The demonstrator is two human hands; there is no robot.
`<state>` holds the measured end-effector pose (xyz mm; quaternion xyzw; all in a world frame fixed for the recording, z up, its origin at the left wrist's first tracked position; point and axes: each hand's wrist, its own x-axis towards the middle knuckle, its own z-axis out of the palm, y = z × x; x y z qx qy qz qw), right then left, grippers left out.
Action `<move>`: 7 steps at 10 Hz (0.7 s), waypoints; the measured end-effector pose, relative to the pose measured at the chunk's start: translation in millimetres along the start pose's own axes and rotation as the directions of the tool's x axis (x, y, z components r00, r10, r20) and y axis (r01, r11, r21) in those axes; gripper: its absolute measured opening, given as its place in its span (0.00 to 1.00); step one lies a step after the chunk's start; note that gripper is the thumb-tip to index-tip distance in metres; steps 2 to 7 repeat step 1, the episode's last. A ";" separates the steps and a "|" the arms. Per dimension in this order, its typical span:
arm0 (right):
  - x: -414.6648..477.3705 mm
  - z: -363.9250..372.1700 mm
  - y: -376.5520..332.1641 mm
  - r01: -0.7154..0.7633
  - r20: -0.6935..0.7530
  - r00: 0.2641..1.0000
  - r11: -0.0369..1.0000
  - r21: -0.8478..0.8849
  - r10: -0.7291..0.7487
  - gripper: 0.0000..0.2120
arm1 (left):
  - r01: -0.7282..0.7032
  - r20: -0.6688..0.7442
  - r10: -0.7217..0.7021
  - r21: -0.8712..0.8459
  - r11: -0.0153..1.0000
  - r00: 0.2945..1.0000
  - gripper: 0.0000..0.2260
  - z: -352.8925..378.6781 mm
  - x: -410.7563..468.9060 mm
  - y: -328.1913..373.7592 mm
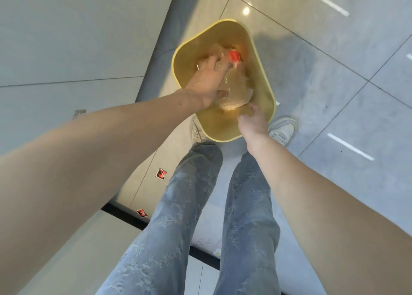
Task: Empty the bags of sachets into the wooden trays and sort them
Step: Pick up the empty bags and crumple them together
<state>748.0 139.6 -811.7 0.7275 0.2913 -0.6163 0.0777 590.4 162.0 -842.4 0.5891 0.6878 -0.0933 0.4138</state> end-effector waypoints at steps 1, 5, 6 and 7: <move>-8.7 -3.2 -7.2 0.018 -0.024 1.000 0.999 -0.027 -0.019 0.25 | 0.017 -0.021 -0.018 -0.026 1.000 1.000 0.28 -1.8 -12.1 2.2; -8.7 -3.2 -7.2 0.018 -0.024 1.000 0.999 -0.027 -0.019 0.25 | 0.017 -0.021 -0.018 -0.026 1.000 1.000 0.28 -1.8 -12.1 2.2; -8.7 -3.2 -7.2 0.018 -0.024 1.000 0.999 -0.027 -0.019 0.25 | 0.017 -0.021 -0.018 -0.026 1.000 1.000 0.28 -1.8 -12.1 2.2; -8.7 -3.2 -7.2 0.018 -0.024 1.000 0.999 -0.027 -0.019 0.25 | 0.017 -0.021 -0.018 -0.026 1.000 1.000 0.28 -1.8 -12.1 2.2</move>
